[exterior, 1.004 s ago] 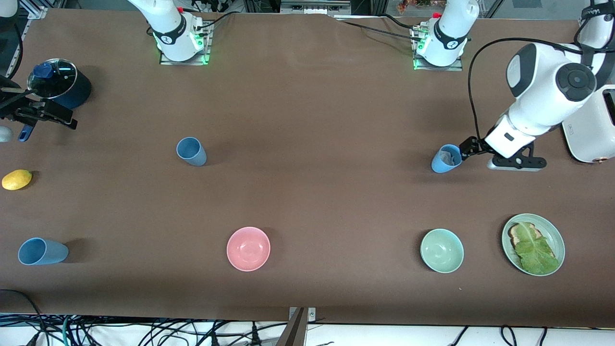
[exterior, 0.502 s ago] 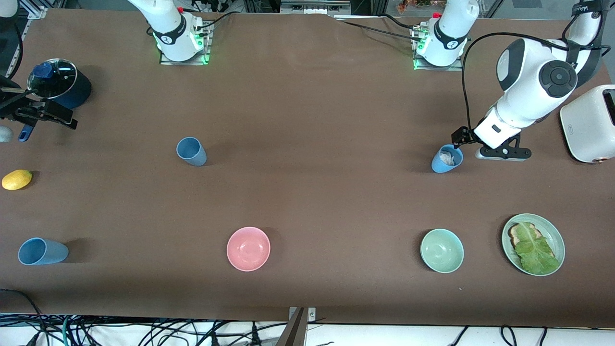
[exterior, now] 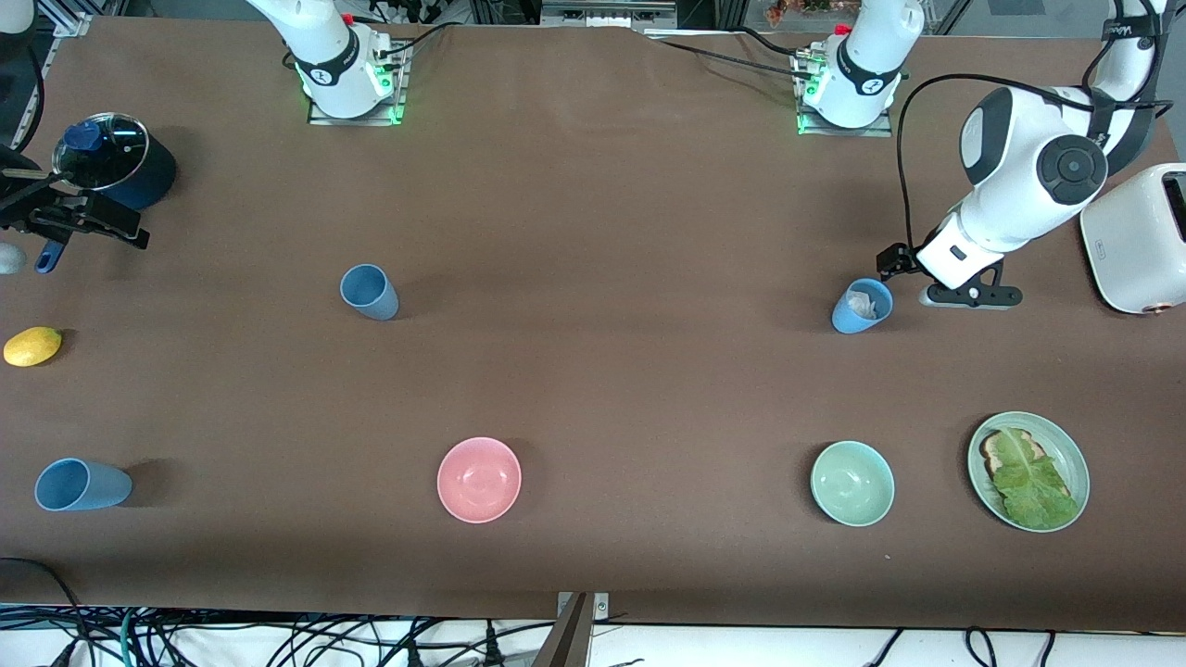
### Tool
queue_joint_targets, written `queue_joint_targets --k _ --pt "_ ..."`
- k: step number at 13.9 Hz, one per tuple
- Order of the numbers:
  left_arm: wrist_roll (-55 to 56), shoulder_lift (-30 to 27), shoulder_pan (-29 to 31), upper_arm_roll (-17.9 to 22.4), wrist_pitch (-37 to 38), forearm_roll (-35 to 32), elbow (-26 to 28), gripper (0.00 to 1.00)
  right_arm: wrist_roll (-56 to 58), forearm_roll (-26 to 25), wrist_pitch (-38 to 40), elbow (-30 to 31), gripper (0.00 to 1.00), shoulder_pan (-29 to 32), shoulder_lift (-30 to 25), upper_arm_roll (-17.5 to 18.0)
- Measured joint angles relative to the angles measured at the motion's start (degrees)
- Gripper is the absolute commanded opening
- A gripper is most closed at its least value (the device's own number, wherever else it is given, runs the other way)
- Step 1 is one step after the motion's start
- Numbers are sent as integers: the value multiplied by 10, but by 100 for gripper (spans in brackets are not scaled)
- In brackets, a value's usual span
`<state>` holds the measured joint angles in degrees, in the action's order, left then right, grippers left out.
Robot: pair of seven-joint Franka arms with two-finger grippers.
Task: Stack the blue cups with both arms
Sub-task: 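Move the left gripper to the blue cup with tissue and grasp it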
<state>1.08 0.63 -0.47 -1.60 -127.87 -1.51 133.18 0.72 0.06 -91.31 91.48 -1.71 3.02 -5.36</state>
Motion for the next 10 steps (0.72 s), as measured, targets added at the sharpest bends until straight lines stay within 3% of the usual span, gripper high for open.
queue_joint_targets --k 10 --pt "0 47 13 2 -80 7 29 100 0 0 0 0 100 0 0 0"
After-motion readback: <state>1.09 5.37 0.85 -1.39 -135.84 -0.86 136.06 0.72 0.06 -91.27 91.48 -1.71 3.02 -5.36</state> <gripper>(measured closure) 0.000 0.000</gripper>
